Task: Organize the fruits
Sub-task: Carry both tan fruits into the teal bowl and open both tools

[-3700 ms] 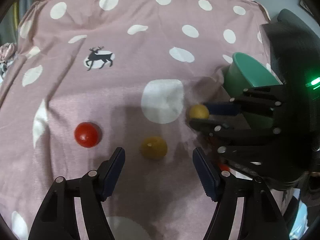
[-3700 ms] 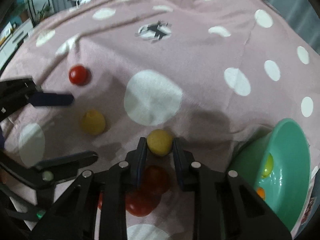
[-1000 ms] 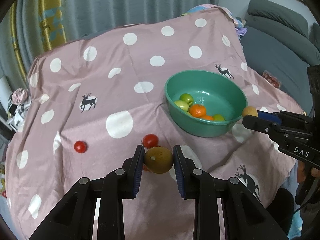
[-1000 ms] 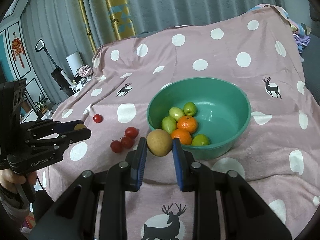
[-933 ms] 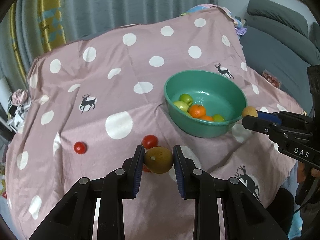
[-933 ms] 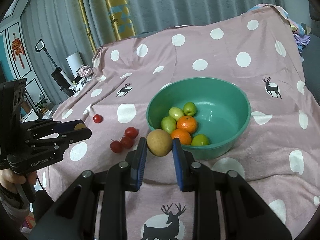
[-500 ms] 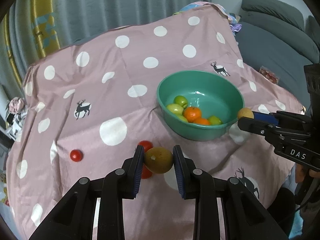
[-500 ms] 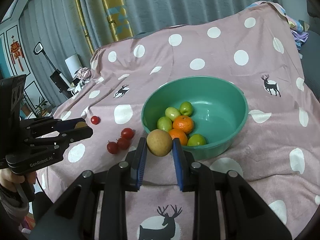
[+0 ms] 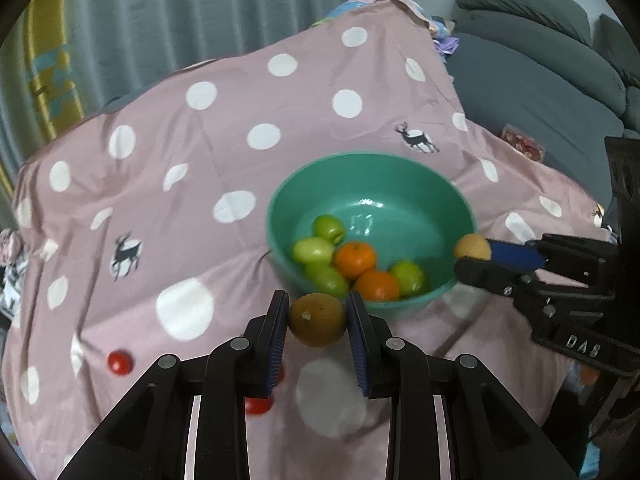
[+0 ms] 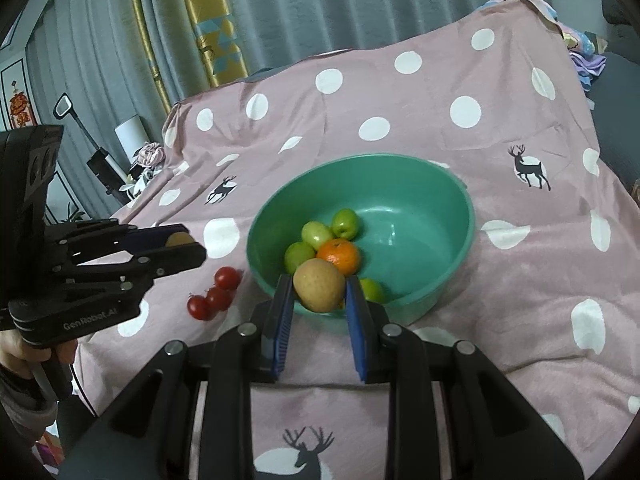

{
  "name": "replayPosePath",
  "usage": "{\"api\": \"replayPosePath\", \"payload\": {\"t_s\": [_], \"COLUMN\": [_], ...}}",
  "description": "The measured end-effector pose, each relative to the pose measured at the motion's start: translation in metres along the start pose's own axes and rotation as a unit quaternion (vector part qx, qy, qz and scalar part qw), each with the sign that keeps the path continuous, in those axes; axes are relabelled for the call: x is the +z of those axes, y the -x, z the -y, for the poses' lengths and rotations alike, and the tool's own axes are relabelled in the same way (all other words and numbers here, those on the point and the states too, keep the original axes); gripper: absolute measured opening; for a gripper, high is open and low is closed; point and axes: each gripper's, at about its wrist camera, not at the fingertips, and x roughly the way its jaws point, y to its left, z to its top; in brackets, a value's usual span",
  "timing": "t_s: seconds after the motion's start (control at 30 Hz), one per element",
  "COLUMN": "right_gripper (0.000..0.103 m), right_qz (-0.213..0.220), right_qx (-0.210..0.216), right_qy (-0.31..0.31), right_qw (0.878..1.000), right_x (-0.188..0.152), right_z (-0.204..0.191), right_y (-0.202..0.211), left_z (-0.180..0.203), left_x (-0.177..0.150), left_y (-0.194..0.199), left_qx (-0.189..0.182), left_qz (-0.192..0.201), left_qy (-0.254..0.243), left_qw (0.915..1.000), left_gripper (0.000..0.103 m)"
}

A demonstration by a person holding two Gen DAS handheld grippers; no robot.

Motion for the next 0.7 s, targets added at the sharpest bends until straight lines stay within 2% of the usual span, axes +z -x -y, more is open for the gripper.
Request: {"api": "replayPosePath", "payload": {"t_s": [0.2,0.33,0.7], "right_gripper": [0.027,0.027,0.029], "right_qz": [0.003,0.006,-0.001], "right_qx": [-0.006,-0.021,-0.040], "right_qy": [-0.004,0.006,-0.003], "right_qw": [1.000,1.000,0.999], "right_x": [0.004,0.010,0.016], "right_z": [0.010,0.013,0.029], "right_y": [-0.009,-0.015,-0.031], "left_z": [0.009,0.012,0.021], "left_x": [0.020,0.027,0.027], "left_y": [-0.025,-0.045,-0.077], "left_qx": [-0.021,-0.015,-0.020], "left_qz": [-0.003,-0.015,-0.041], "left_qy": [-0.009,-0.007,-0.001], "left_qw": [0.9997,0.9998,0.9990], "left_gripper": [0.030,0.030,0.030]}}
